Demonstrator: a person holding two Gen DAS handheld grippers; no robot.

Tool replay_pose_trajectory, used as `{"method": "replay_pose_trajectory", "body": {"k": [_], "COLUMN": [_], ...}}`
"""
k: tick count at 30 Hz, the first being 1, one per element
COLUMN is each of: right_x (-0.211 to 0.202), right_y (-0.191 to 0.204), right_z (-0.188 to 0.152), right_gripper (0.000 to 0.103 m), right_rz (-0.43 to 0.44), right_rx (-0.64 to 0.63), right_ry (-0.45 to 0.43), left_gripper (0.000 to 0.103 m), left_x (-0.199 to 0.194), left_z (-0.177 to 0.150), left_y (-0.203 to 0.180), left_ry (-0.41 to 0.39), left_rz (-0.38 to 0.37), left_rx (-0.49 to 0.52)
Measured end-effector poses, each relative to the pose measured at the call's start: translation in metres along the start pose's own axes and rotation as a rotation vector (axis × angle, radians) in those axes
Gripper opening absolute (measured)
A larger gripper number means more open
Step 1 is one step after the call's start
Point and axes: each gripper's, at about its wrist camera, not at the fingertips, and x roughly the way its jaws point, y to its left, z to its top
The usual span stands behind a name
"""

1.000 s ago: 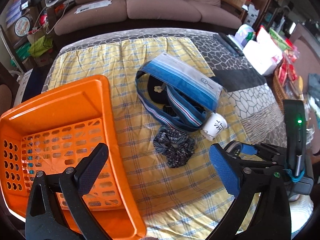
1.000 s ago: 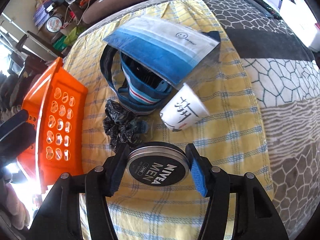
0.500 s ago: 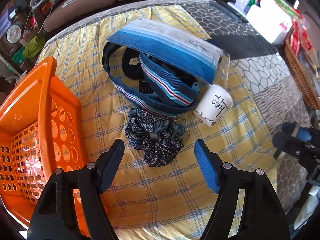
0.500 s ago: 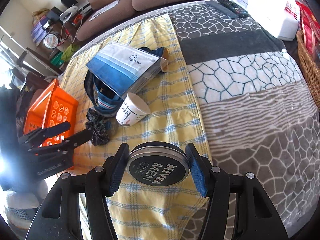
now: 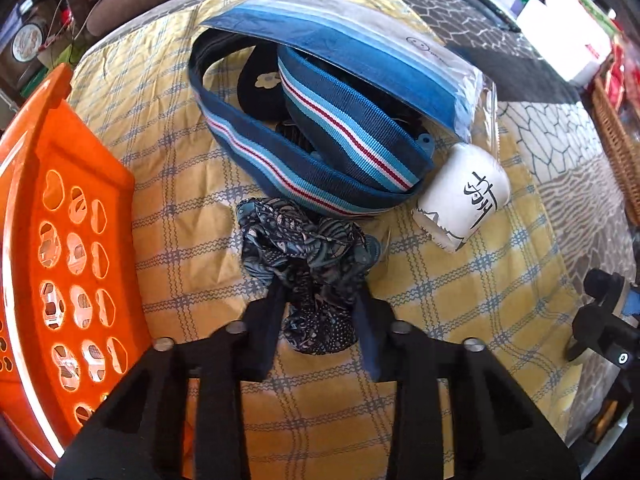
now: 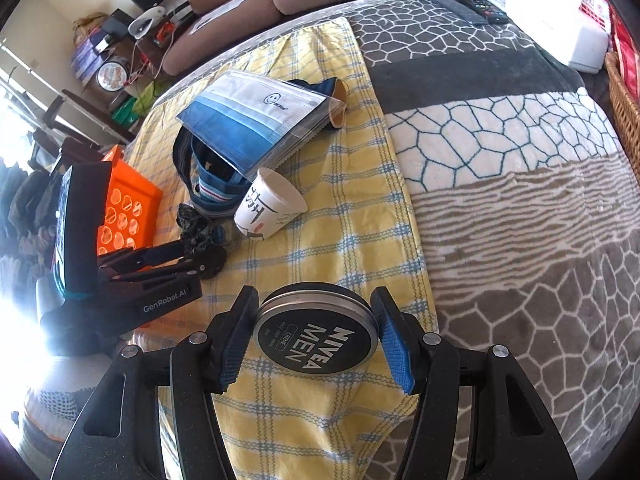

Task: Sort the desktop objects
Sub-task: 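Lower the left gripper onto the dark patterned scrunchie and close it, then carry the scrunchie in the left gripper over the orange basket while the right gripper carries the tin there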

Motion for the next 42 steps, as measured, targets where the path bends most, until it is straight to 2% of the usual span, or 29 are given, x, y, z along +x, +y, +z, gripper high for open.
{"method": "replay_pose_trajectory", "body": {"k": [7,15,18,22,32,38,42], "right_x": [-0.005,-0.028,-0.036,-0.040,-0.004,0.032,0.062], "right_y": [0.014,0.057,0.082,0.120,0.227,0.286,0.315], "right_z": [0.000,0.001,0.003,0.005,0.011,0.013,0.013], "right_gripper": [0.060,0.060,0.060,0.060,0.060,0.060,0.060], "right_rz": [-0.007,-0.004,0.011,0.015,0.068,0.080,0.061], "right_rx": [-0.021,-0.073,-0.099,-0.151,-0.255,-0.302,-0.325], "right_ry": [-0.002,-0.030,-0.041,-0.048,-0.009,0.029,0.064], "left_gripper": [0.016,0.016,0.016,0.016,0.016,0.016,0.016], "left_x": [-0.032,-0.107,-0.132,-0.149,-0.143,-0.135,-0.130], "left_z": [-0.008,-0.015,-0.020,-0.034,-0.077,-0.097,-0.101], "left_y": [0.017,0.032,0.050,0.092,0.220,0.270,0.287], "left_ry": [-0.058,-0.166,-0.210,-0.227,-0.214,-0.200,-0.190], "left_rz": [-0.072,-0.160,-0.164,-0.149,-0.084,-0.077,-0.072], "left_rx": [-0.033,-0.019,-0.024,-0.067,-0.227,-0.272,-0.274]}}
